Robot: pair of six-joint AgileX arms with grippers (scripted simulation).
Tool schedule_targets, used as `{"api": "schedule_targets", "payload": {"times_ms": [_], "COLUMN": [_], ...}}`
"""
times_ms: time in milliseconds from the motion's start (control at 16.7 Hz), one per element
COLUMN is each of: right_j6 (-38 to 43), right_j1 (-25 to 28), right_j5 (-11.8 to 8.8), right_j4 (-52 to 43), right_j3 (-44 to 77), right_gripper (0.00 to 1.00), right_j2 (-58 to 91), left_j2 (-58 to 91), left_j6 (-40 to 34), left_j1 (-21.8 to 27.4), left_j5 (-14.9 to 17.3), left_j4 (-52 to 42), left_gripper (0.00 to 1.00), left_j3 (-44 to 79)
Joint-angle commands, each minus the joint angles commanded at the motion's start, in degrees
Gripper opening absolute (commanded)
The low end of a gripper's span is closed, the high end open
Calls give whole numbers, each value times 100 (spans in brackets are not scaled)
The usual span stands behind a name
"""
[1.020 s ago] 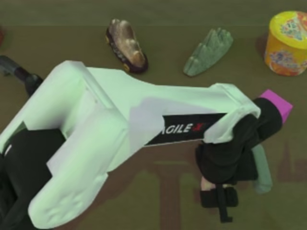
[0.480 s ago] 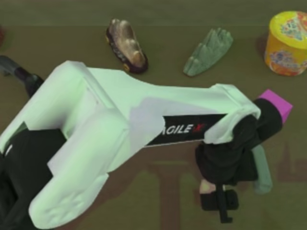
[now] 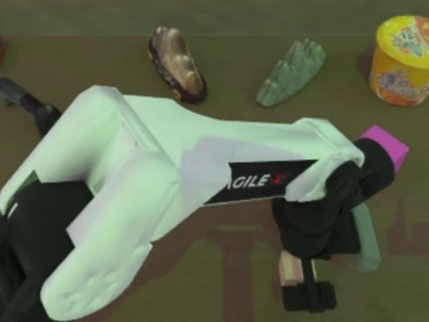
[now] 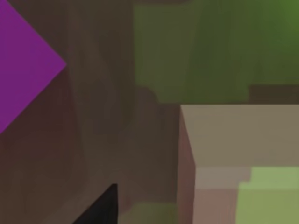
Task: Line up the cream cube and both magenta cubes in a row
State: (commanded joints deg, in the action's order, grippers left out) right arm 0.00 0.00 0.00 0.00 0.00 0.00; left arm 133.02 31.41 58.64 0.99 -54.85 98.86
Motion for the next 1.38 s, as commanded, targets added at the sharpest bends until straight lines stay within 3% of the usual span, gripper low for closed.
{"api": "schedule_targets", "payload": {"times_ms": [360,780,1140,1380], "right_j6": [0,0,-7,-105], "right_j1": [0,0,16,243], "right_j5": [0,0,2,5], "right_j4": [0,0,-37,-519], "right_j3": [0,0,52,772], "right_gripper": [100,100,100,100], "right_j2": [0,0,53,812], "left_j2": [-29,-430,-475,-1292], "left_j6": [16,1,-12,-227], "left_j1": [-4,-130,-130,-562], "left_j5": [-3,-5,-8,-48], "left_j4": [-101,-1317,-1281,-805], "left_gripper": [100,100,100,100], "left_j3": [94,884,827,93]}}
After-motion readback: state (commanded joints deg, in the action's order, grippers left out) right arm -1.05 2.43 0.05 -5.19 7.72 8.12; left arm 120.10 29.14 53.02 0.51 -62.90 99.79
